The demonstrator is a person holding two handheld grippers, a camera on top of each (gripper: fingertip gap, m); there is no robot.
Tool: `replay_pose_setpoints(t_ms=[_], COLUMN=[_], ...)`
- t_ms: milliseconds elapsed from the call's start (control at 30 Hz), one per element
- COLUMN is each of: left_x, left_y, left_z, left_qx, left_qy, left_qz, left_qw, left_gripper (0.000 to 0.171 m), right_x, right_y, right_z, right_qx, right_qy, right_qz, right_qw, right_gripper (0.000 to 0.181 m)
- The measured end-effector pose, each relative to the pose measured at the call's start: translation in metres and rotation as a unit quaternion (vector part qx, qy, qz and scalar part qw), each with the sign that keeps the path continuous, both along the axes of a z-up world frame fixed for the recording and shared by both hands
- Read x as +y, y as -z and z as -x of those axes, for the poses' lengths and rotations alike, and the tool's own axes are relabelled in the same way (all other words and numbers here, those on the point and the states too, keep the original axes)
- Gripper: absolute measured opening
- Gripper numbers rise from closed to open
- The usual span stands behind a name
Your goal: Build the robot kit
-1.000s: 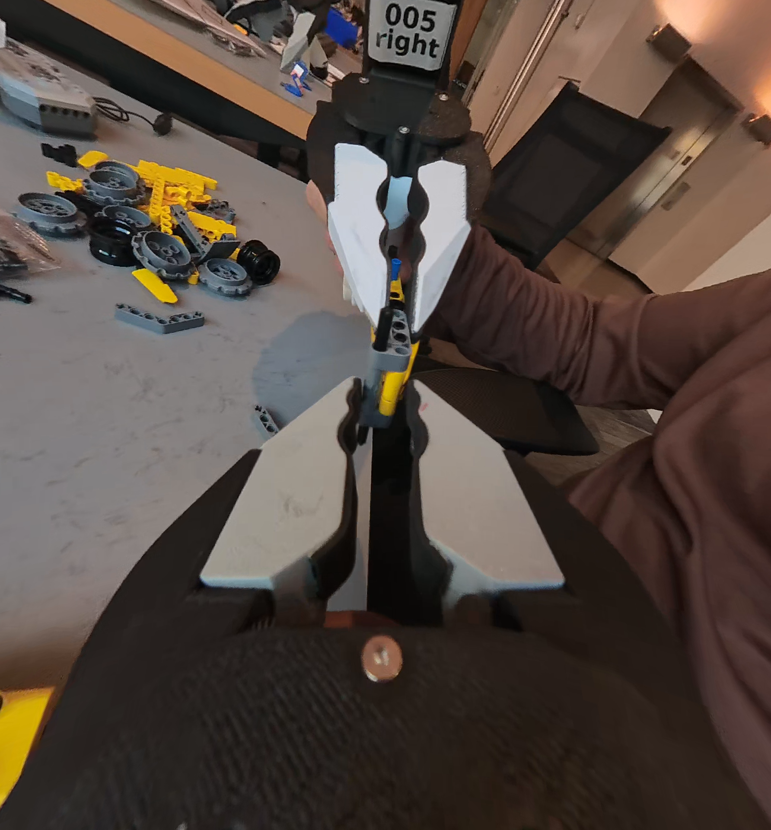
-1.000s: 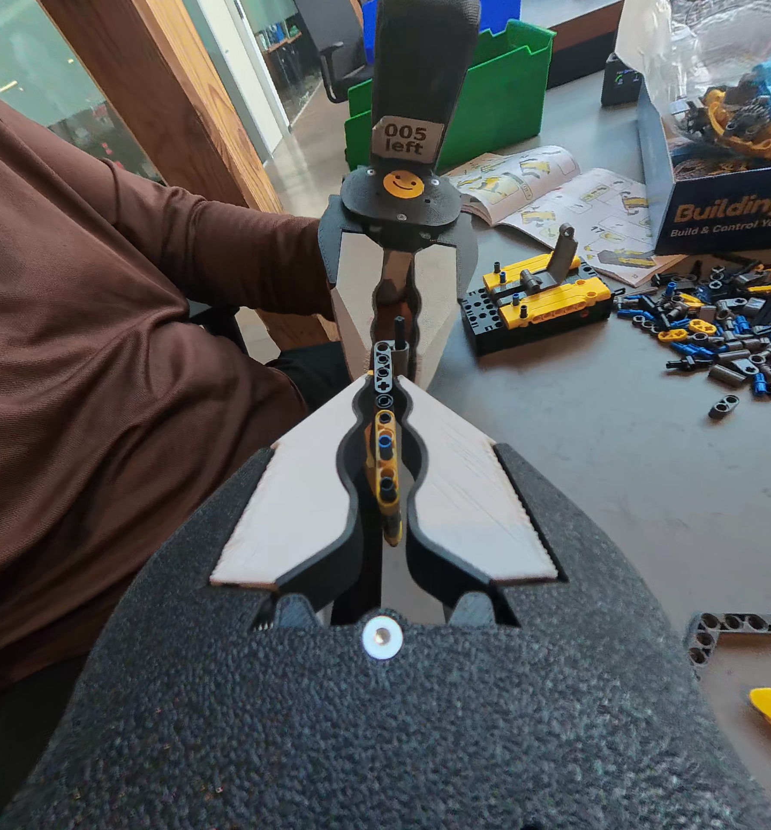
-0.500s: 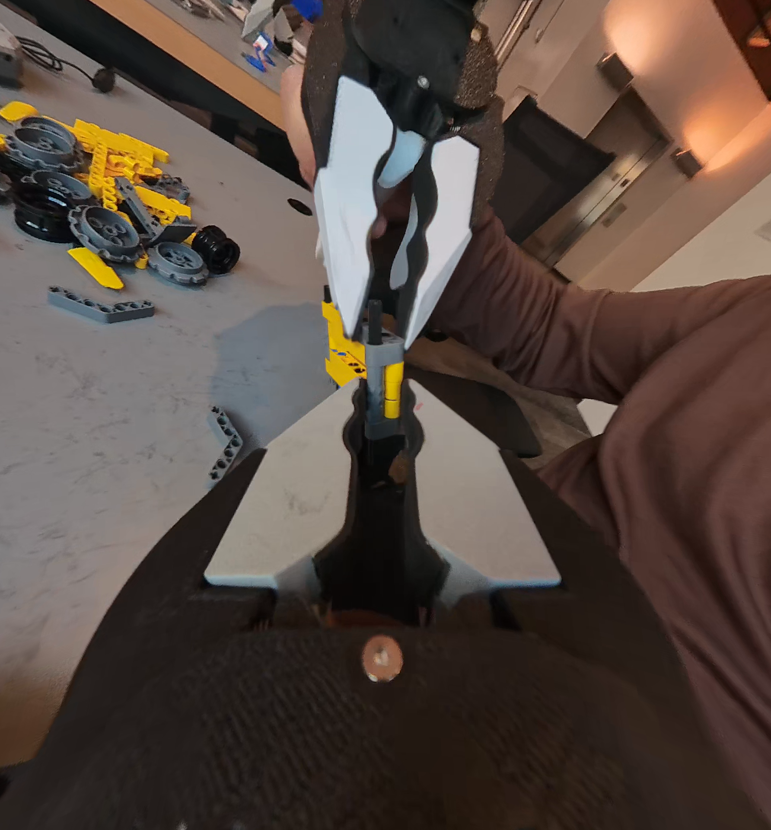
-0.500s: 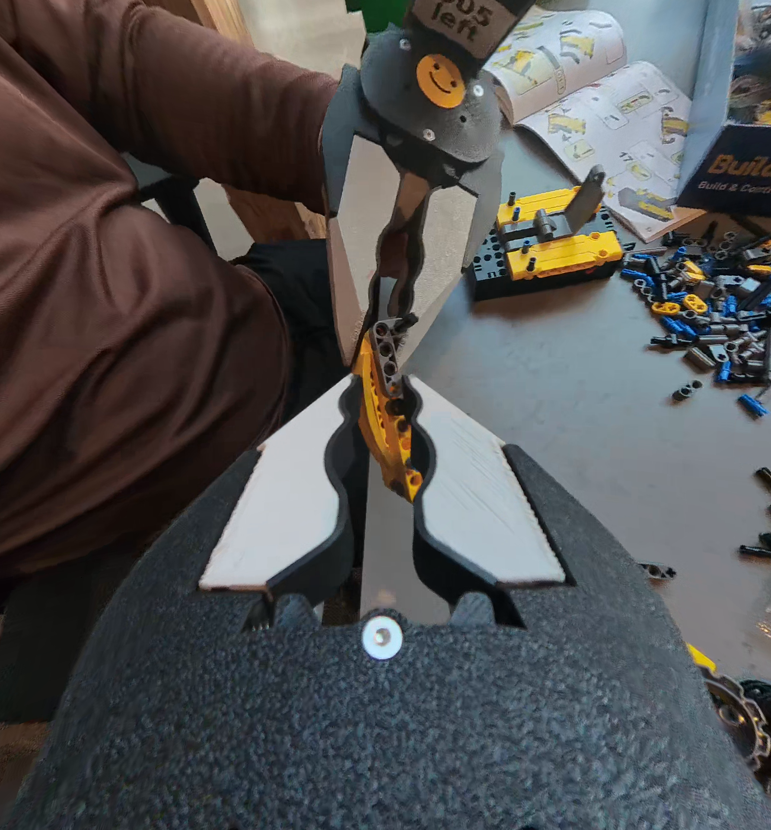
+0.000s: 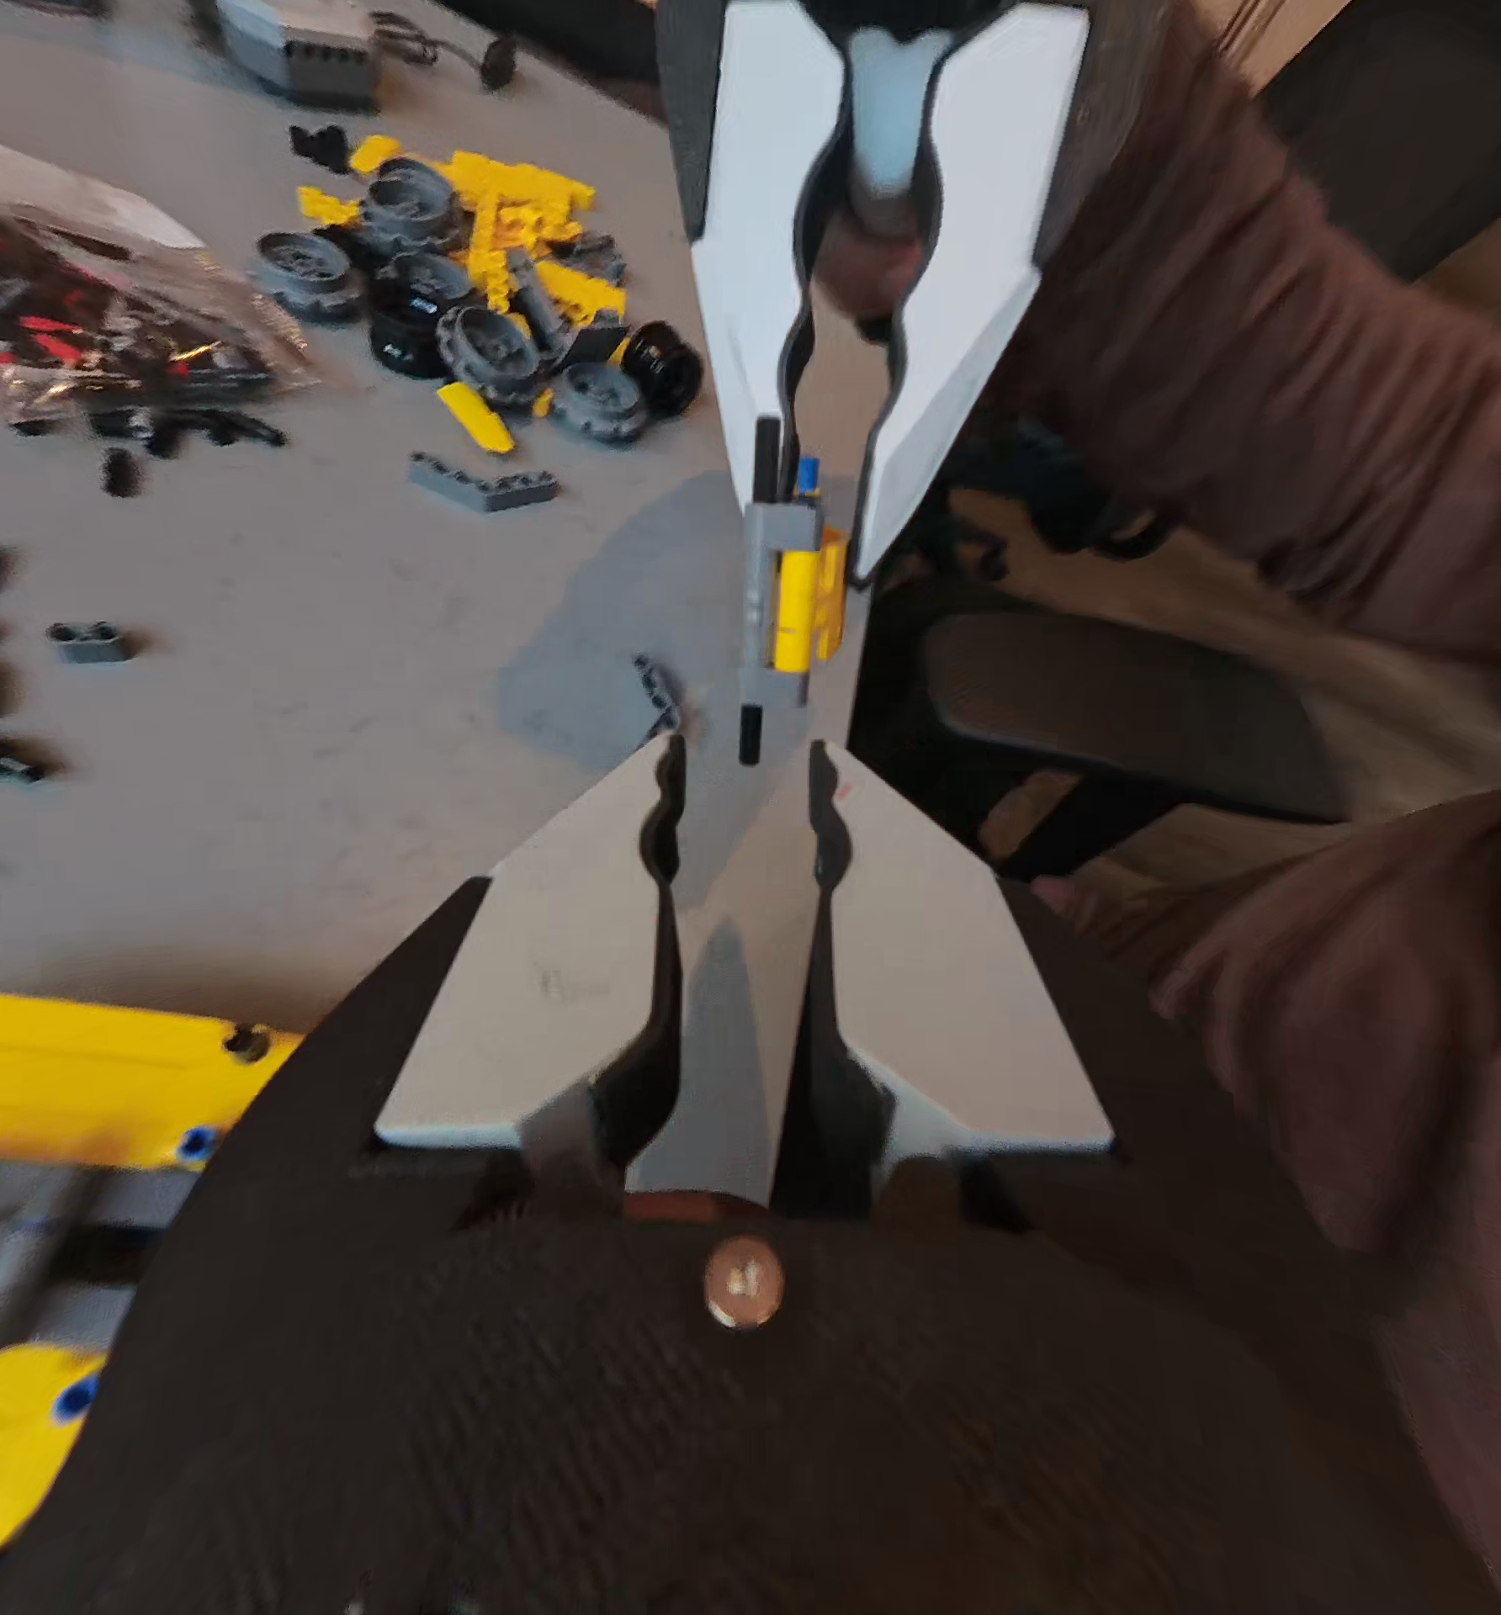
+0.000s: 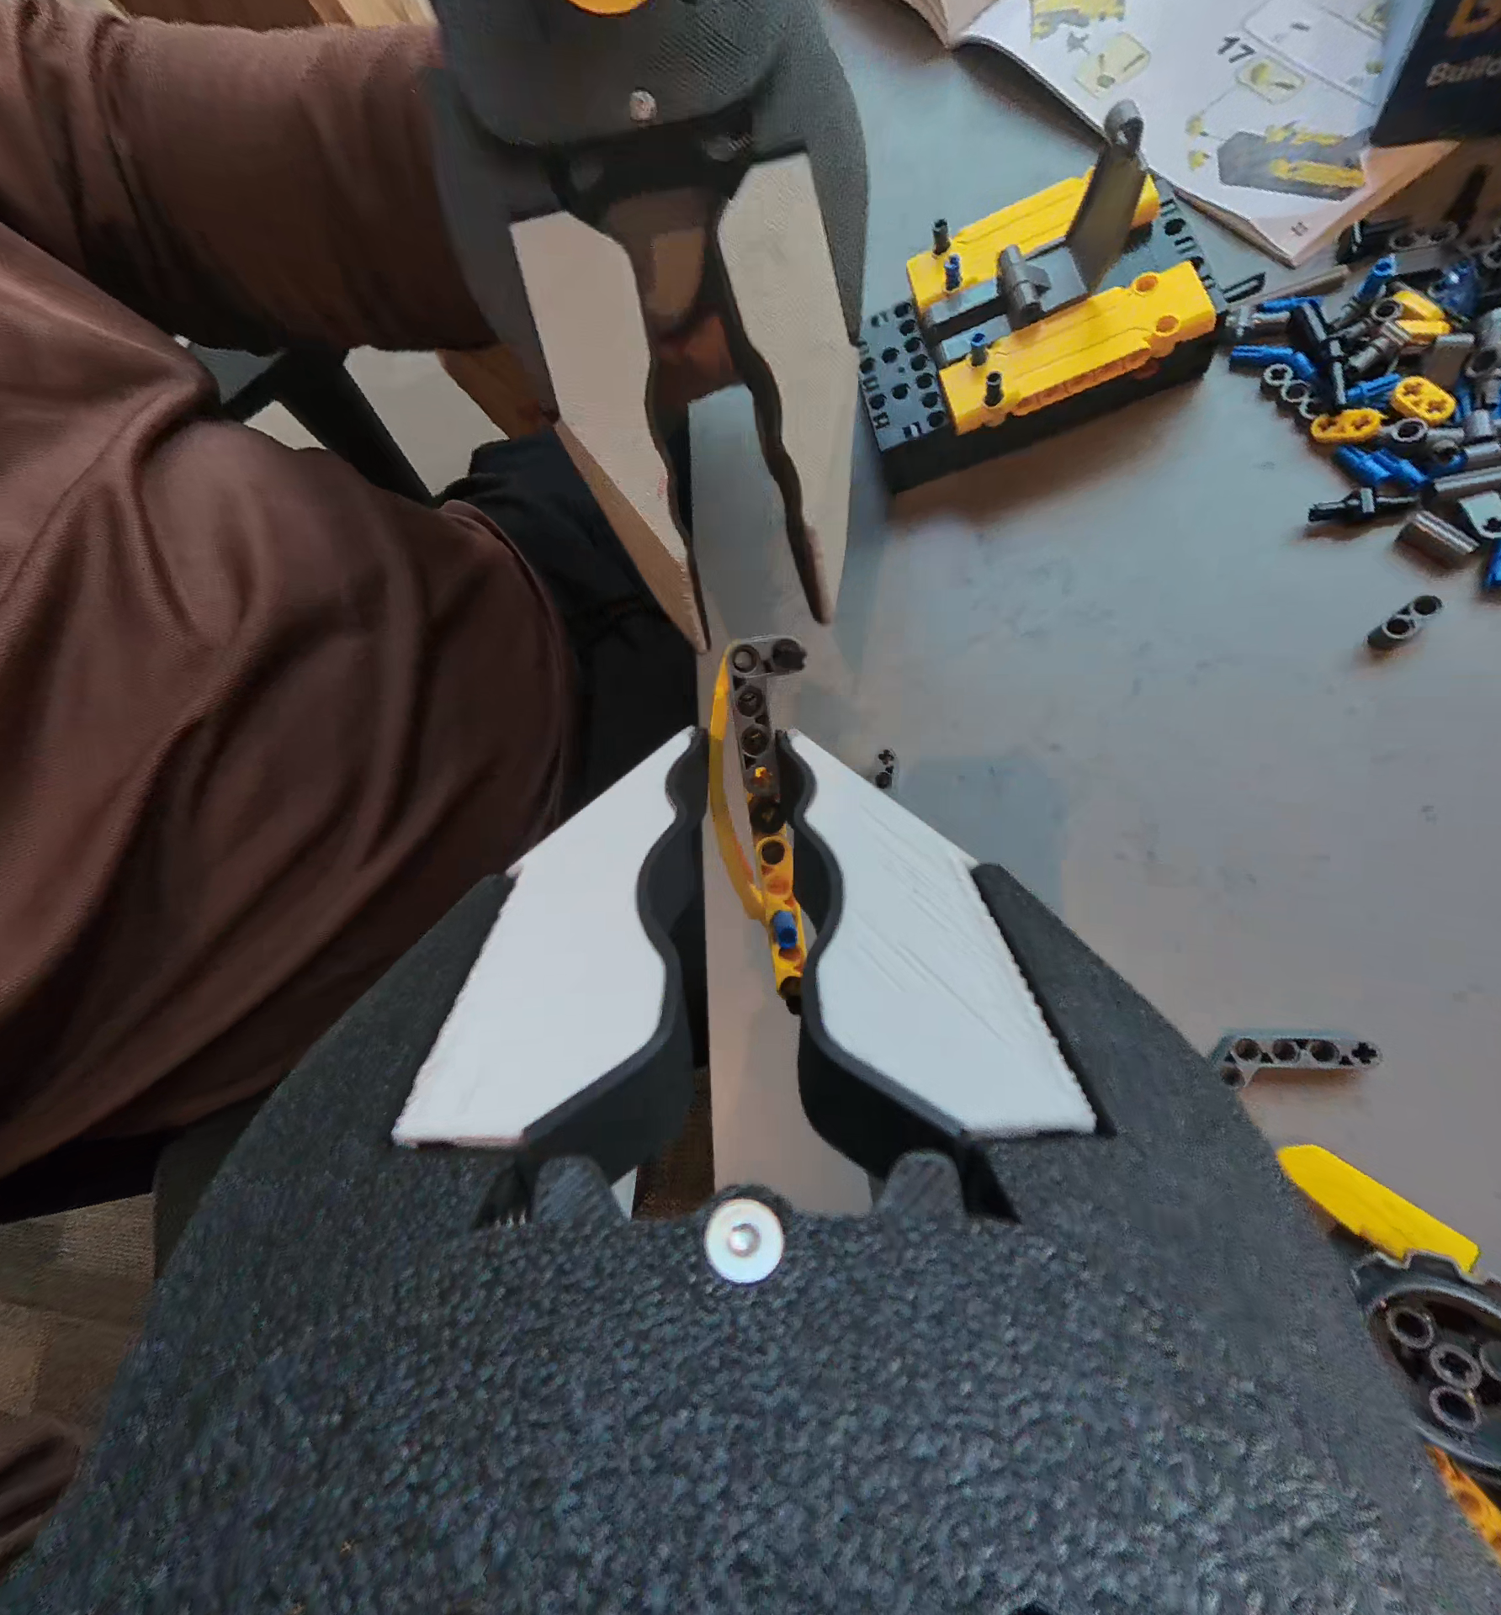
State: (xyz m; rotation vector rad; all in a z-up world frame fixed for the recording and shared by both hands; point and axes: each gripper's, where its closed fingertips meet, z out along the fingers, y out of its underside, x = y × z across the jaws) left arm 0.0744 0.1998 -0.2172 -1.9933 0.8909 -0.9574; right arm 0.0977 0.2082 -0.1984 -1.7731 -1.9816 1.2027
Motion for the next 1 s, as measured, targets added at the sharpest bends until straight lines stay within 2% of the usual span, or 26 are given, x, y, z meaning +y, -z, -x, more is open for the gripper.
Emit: replay_pose_setpoints(t_ms=[100,233,433,633,1000], left_x=[0.001,0.012,0.013,0.013,0.012], left_y=[0.013,0.024,0.057,0.059,0.06], left_z=[0.012,0.019,0.005,0.005,0.005], left_qx=[0.075,0.125,0.192,0.189,0.175], left_qy=[-0.013,-0.037,-0.017,-0.026,-0.019], left_qz=[-0.028,-0.048,-0.061,-0.072,-0.052], left_qw=[0.997,0.99,0.979,0.979,0.983], left_gripper=[0.028,0.026,0.026,0.024,0.023], right_x=[0.008,0.018,0.023,0.022,0.02], right_y=[0.01,0.02,0.035,0.039,0.041], right_z=[-0.002,-0.002,0.0,-0.001,-0.002], right_qx=[-0.036,-0.093,-0.165,-0.204,-0.205], right_qy=[0.018,0.031,-0.001,-0.032,-0.022], right_qz=[-0.031,-0.078,-0.146,-0.166,-0.134], right_qw=[0.999,0.992,0.975,0.964,0.969], right_gripper=[0.014,0.014,0.014,0.014,0.014])
